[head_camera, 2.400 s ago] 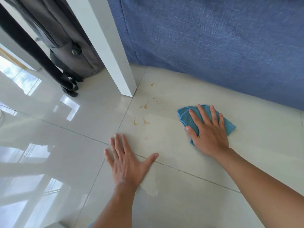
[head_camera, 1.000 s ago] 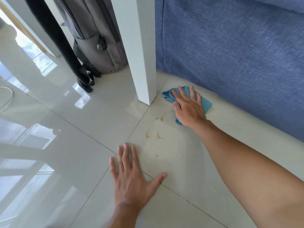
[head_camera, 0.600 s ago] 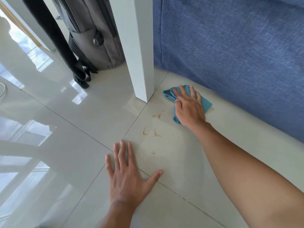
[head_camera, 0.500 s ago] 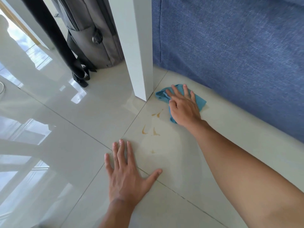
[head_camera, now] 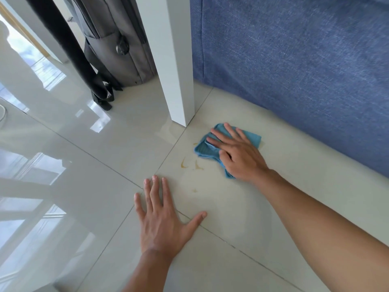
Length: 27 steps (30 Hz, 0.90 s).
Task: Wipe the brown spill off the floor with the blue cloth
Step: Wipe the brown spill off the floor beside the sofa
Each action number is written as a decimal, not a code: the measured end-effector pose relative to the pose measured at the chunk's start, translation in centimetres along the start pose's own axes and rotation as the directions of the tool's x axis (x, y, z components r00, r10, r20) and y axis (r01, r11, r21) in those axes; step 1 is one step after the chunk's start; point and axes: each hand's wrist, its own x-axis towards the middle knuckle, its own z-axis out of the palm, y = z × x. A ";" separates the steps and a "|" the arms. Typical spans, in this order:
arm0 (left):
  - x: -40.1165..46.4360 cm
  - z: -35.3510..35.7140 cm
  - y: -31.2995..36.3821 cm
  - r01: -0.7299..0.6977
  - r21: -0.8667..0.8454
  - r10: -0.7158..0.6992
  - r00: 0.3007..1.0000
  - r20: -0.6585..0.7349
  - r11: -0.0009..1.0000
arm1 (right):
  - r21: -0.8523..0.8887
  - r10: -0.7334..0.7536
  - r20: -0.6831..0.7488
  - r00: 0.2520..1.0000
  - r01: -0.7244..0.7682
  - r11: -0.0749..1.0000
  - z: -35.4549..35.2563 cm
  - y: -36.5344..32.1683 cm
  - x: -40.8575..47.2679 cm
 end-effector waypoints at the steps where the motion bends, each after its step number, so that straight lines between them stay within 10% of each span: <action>1: 0.0 0.0 0.0 0.000 -0.004 0.000 1.000 -0.006 1.000 | 0.016 0.022 -0.028 0.999 -0.022 1.000 -0.2 0.6 -0.5; 6: 0.0 0.0 -0.1 -0.006 0.008 0.006 1.000 0.006 1.000 | -0.050 0.327 -0.117 0.938 -0.335 0.941 0.1 0.6 2.3; 12: 0.0 0.1 -0.1 -0.003 -0.003 0.003 1.000 -0.007 1.000 | -0.014 0.028 -0.017 0.999 -0.028 1.000 1.0 -2.6 0.9; 19: 0.0 0.3 -0.2 -0.009 -0.002 0.009 1.000 -0.007 1.000 | -0.028 0.244 -0.104 0.964 -0.248 0.968 1.0 -2.4 2.4; 27: 0.0 -0.3 0.1 0.003 -0.016 -0.002 1.000 0.022 1.000 | 0.054 0.082 -0.056 0.995 -0.079 0.995 0.5 -1.0 0.0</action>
